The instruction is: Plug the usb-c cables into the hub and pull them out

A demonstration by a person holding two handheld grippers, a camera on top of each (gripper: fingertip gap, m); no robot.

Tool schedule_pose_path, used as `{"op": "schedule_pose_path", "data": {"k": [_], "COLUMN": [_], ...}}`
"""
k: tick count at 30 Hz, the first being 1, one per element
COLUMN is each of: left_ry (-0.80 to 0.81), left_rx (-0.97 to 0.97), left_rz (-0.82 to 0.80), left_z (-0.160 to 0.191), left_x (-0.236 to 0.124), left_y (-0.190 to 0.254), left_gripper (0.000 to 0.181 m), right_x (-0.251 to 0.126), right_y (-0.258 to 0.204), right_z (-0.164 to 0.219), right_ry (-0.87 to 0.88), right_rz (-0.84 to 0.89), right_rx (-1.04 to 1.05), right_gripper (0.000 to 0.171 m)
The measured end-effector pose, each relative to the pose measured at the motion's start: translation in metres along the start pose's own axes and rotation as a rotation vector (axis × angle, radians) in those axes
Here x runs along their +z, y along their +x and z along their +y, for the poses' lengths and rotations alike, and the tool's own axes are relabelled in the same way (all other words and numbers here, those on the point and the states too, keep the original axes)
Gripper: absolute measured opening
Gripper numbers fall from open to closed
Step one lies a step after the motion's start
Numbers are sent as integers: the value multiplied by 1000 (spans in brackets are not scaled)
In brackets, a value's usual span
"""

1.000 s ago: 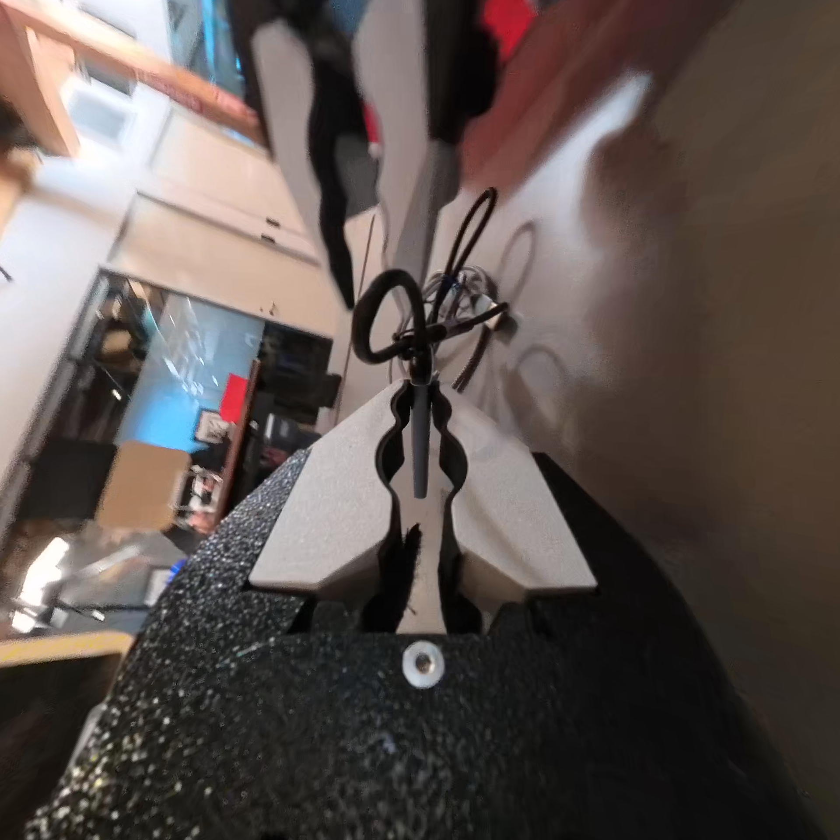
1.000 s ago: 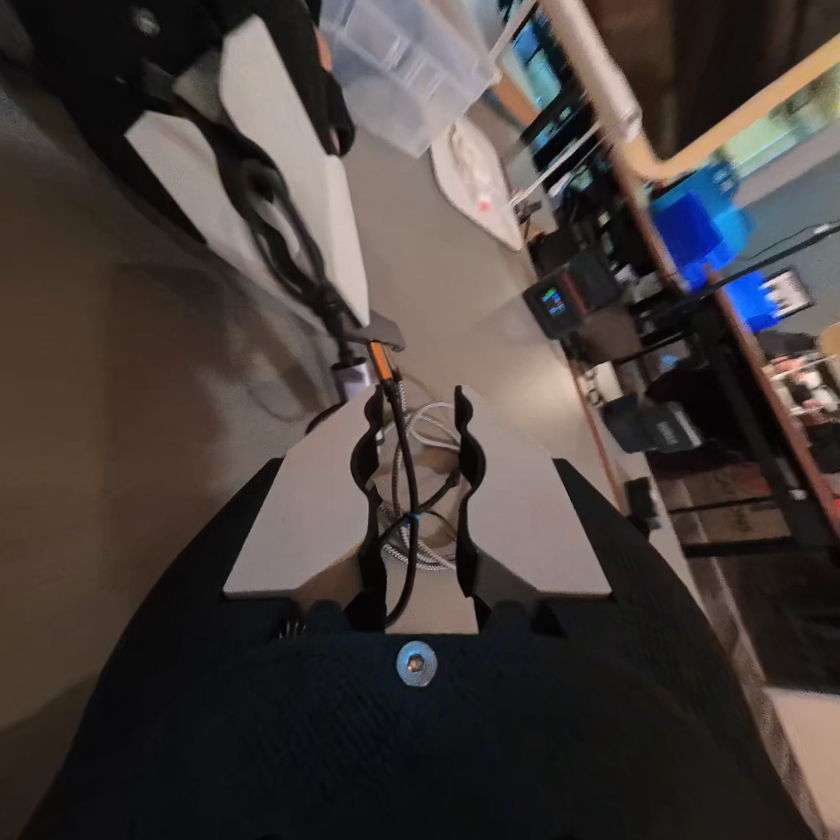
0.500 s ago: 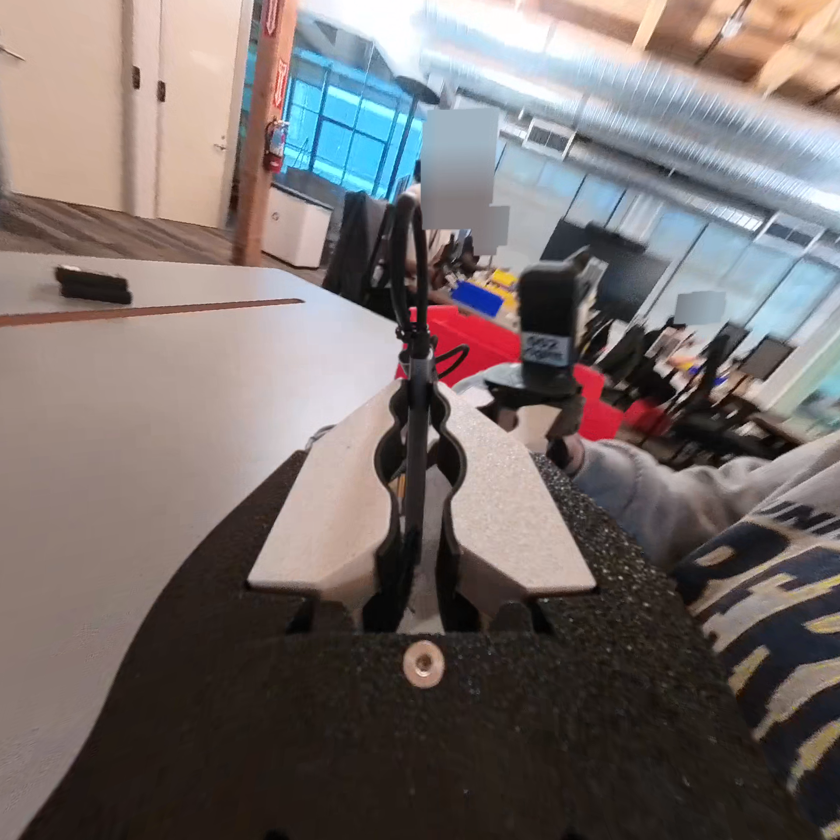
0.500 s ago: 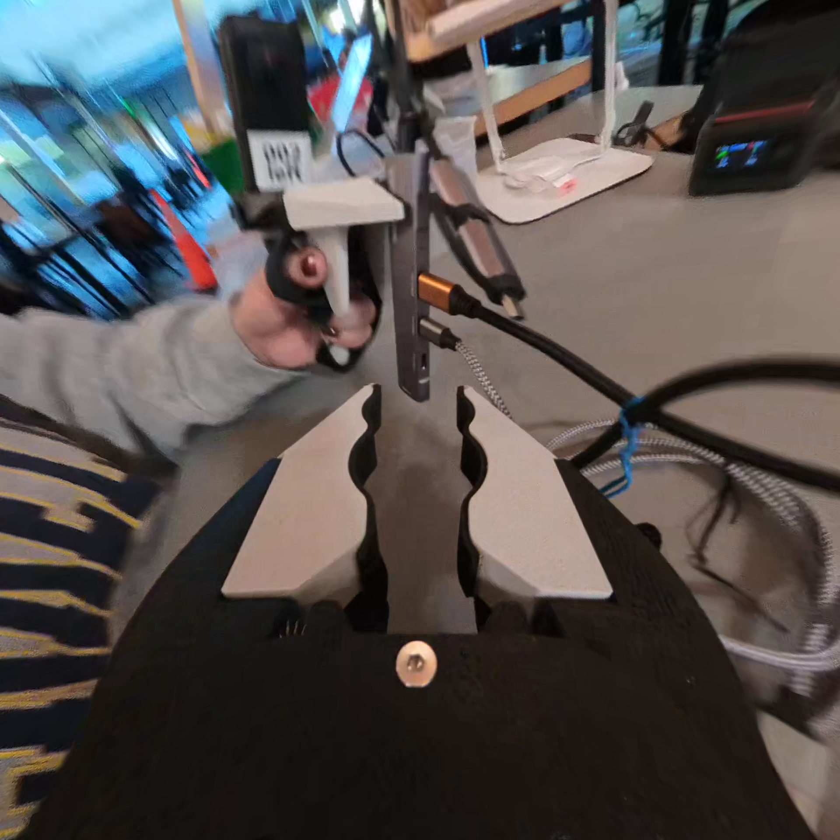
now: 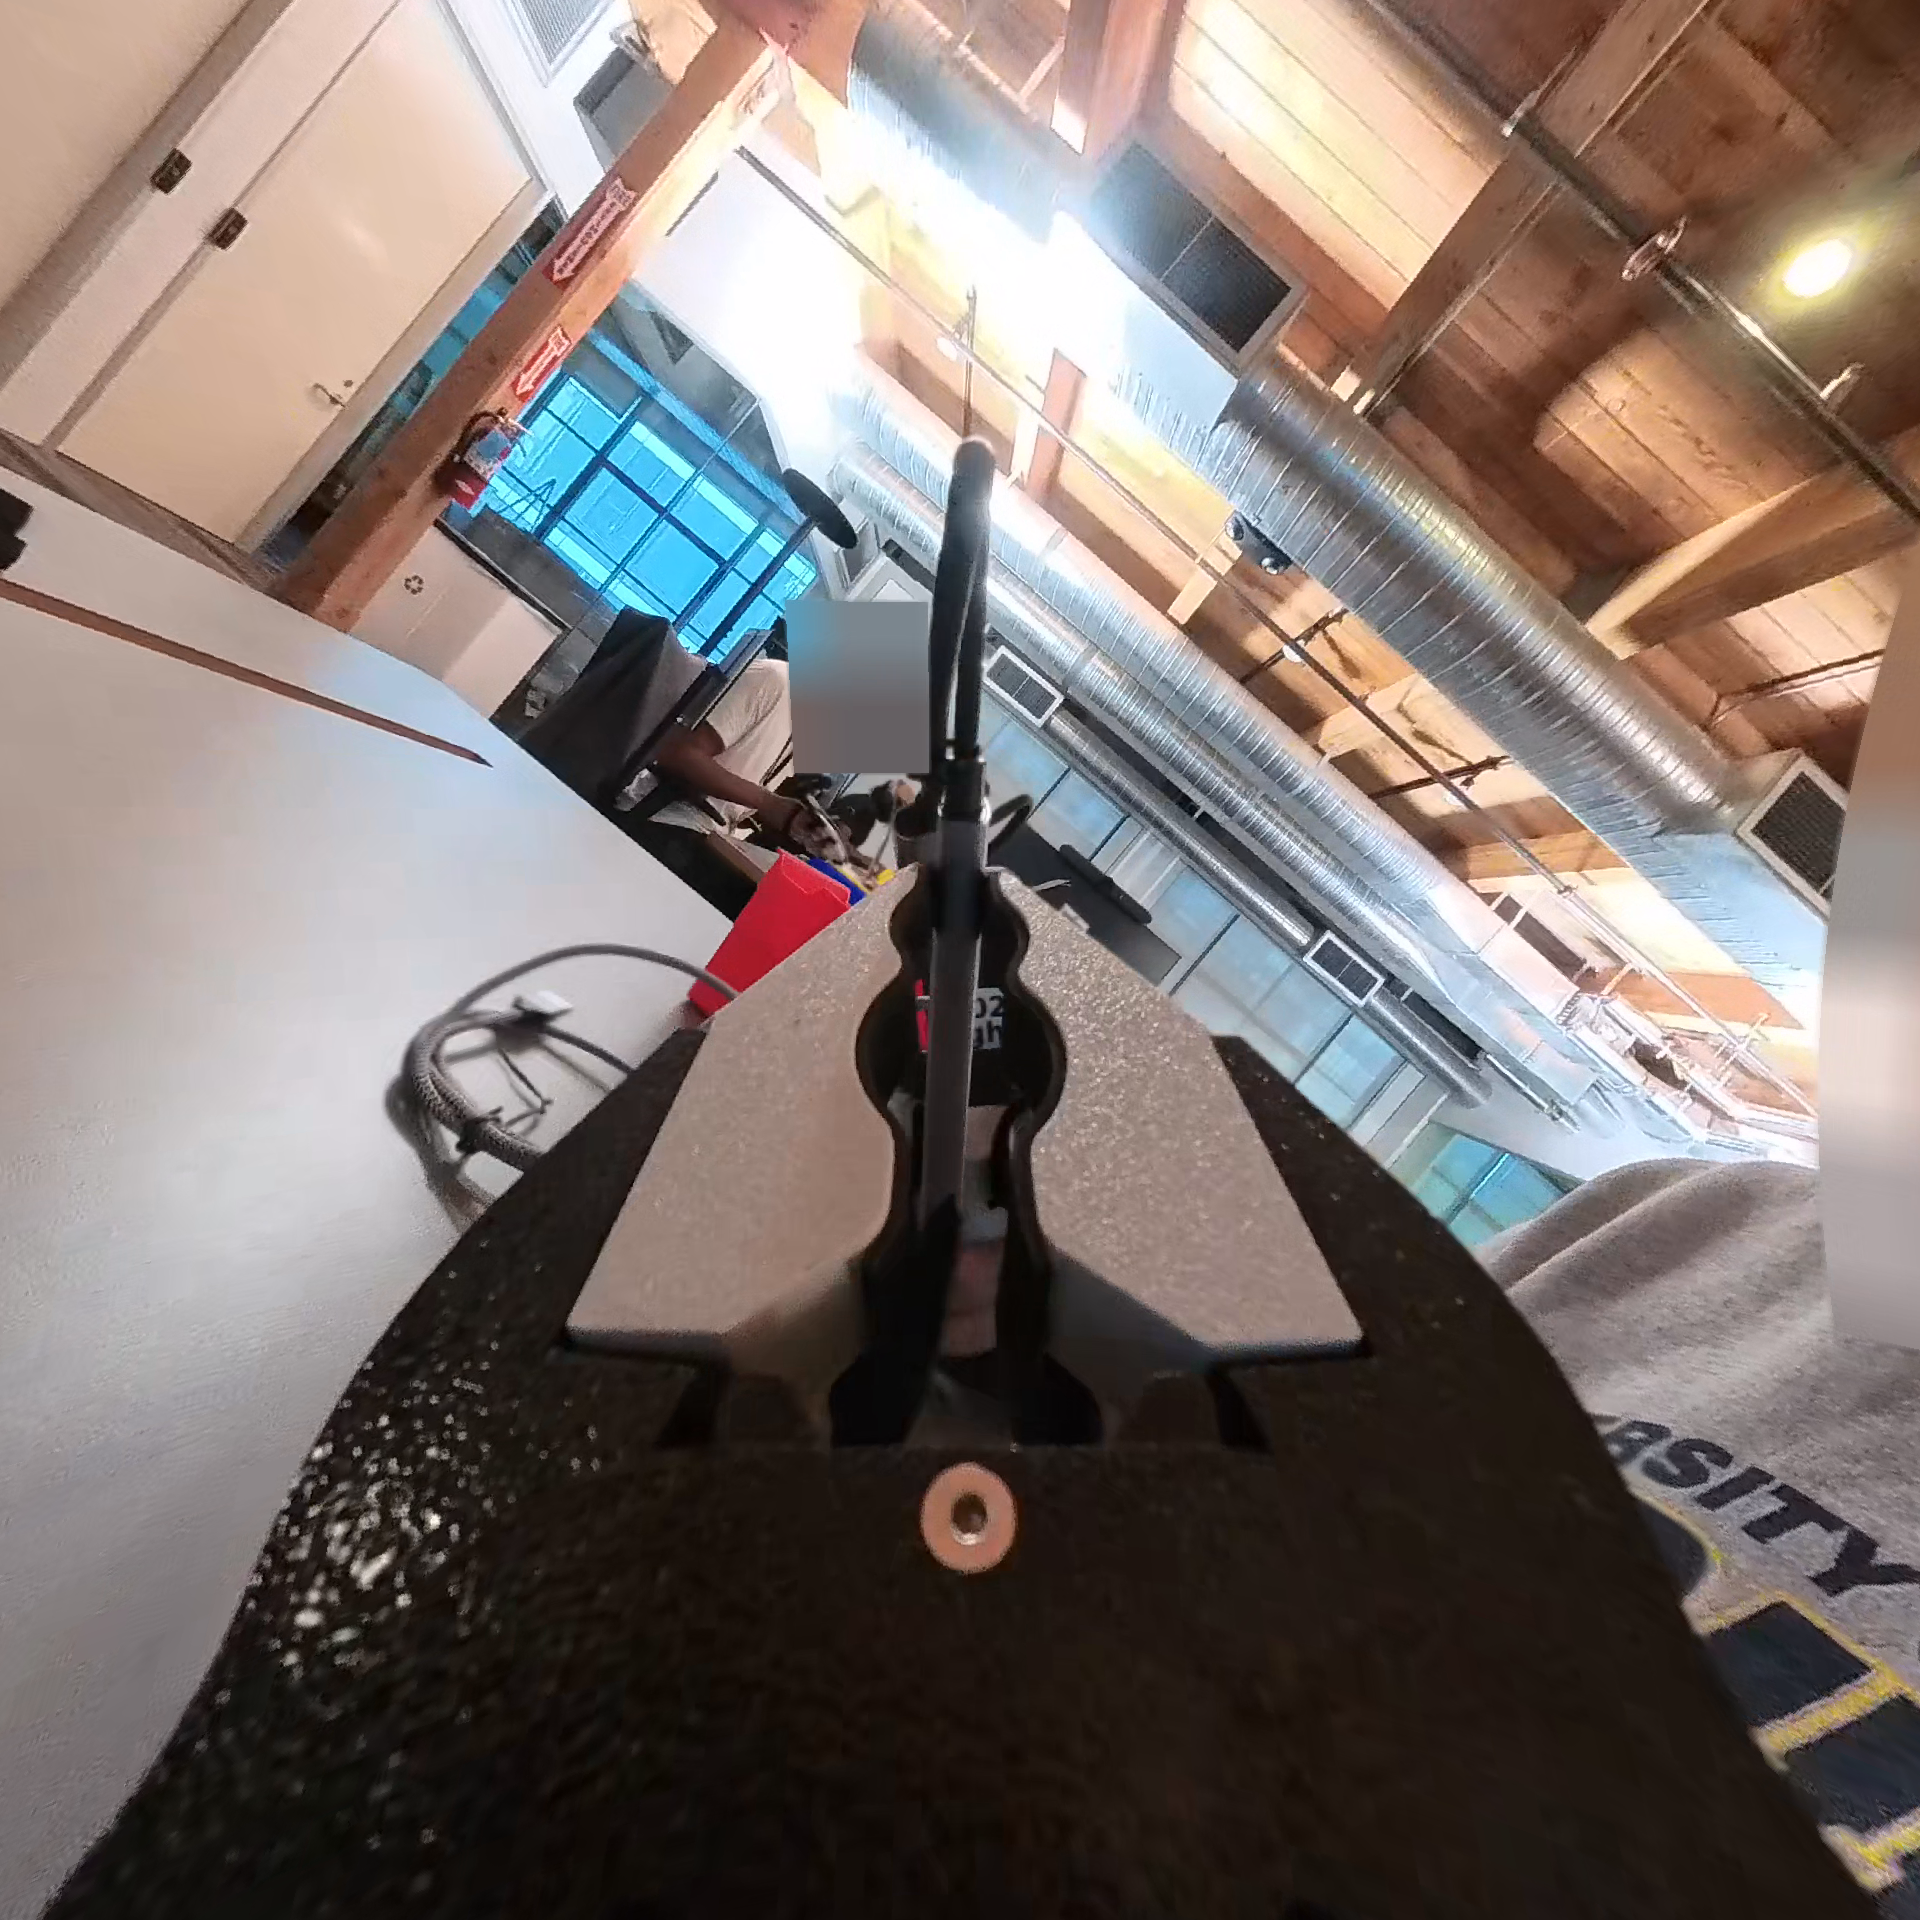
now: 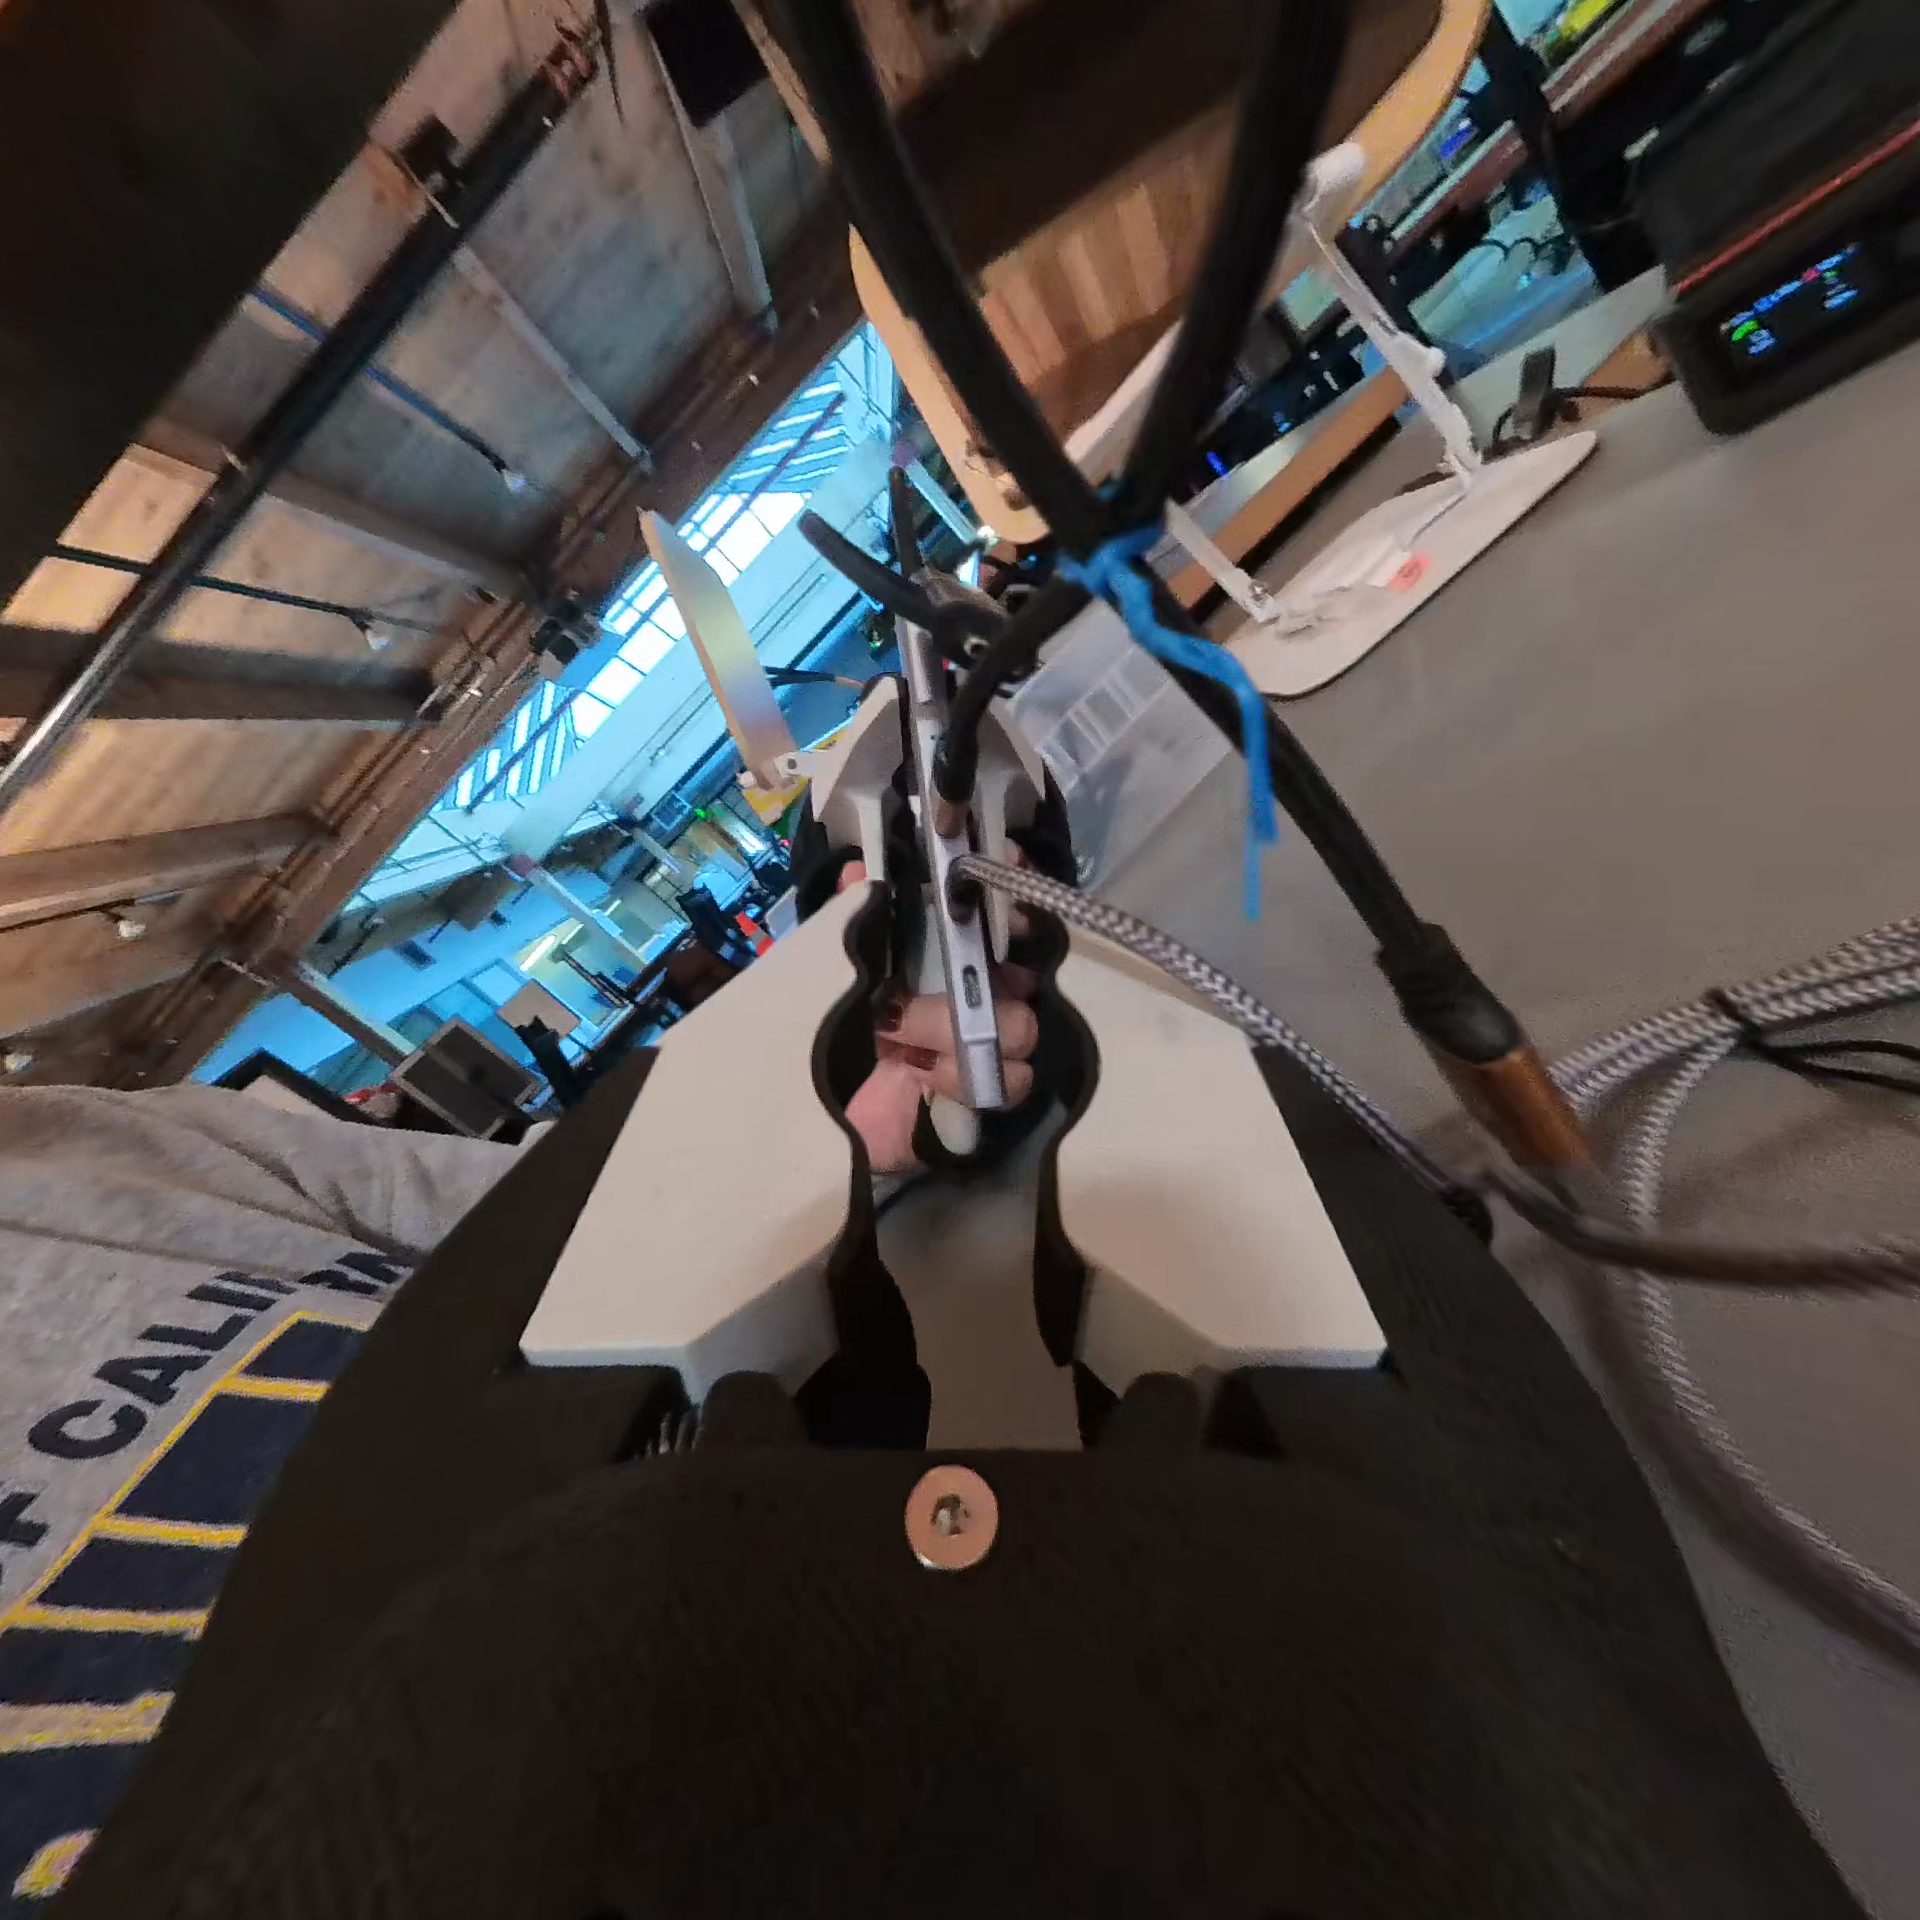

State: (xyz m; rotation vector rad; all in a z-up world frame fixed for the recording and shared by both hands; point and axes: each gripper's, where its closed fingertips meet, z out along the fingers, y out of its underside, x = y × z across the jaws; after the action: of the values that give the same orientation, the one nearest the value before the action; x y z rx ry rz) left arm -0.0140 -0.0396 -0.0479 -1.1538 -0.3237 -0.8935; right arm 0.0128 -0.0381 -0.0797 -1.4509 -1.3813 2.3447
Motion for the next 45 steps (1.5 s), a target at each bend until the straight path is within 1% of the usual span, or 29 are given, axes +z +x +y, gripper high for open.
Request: {"op": "schedule_pose_path", "data": {"k": [1,2,6,7,8,9,11,15,18,20,23,25,26,27,28,29,31,34,37,40,41,42,45], "left_ry": [0,4,8,-20,-82,-154,-251,-316,-332,-340,-320,-308,-287,-206,-113,-49,-56,-102,-136,-125,-118,-113,-103], "left_rx": [5,6,5,1,-10,-10,-6,0,39,59,45,60,73,64,43,49,79,102,163,151,135,120,113], "left_rz": [1,6,-11,-7,-16,-39,-46,33,25,53,90,85,77,65,36,-6,-72,-100,-132,-136,-131,-119,-72], "left_z": [1,2,3,7,16,27,45,58,59,58,56,56,53,37,15,-1,-6,5,9,8,8,9,11], "left_x": [1,2,2,2,3,4,7,16,15,15,14,13,12,5,-6,-17,-25,-19,-18,-20,-20,-19,-15], "left_y": [1,2,-1,0,-3,-7,-8,4,6,14,22,23,23,21,15,8,-3,-7,-8,-9,-9,-7,0], "left_gripper": [6,6,6,13,30,42,41,8,8,8,8,8,8,8,7,6,7,7,7,7,7,7,6], "right_x": [1,2,-1,-3,-5,-7,-11,-9,-10,-10,-10,-10,-17,-39,-66,-83,-75,-59,-62,-67,-66,-62,-41], "right_y": [-1,-2,-1,-2,-2,-2,-2,-5,-9,-17,-24,-25,-24,-18,-9,-5,0,19,49,66,64,56,24], "right_z": [1,1,-2,-4,-8,-11,-15,-11,-11,-12,-10,-10,-23,-51,-73,-81,-63,-37,-16,-6,-8,-11,-12], "right_ry": [2,11,35,46,64,80,104,75,57,55,37,38,113,254,357,392,262,90,-106,-224,-227,-206,-161], "right_rz": [-10,-16,-10,-15,-18,-29,-45,-61,-67,-99,-129,-126,-114,-97,-60,-10,94,224,425,556,570,546,382], "right_rx": [1,-3,-40,-38,-32,-21,-4,-15,-52,-71,-88,-102,-98,-59,-44,-75,-187,-215,-305,-372,-403,-436,-469], "right_gripper": [20,8,5,5,5,5,4,4,4,4,4,4,5,4,4,5,5,5,5,41,53,54,46]}}
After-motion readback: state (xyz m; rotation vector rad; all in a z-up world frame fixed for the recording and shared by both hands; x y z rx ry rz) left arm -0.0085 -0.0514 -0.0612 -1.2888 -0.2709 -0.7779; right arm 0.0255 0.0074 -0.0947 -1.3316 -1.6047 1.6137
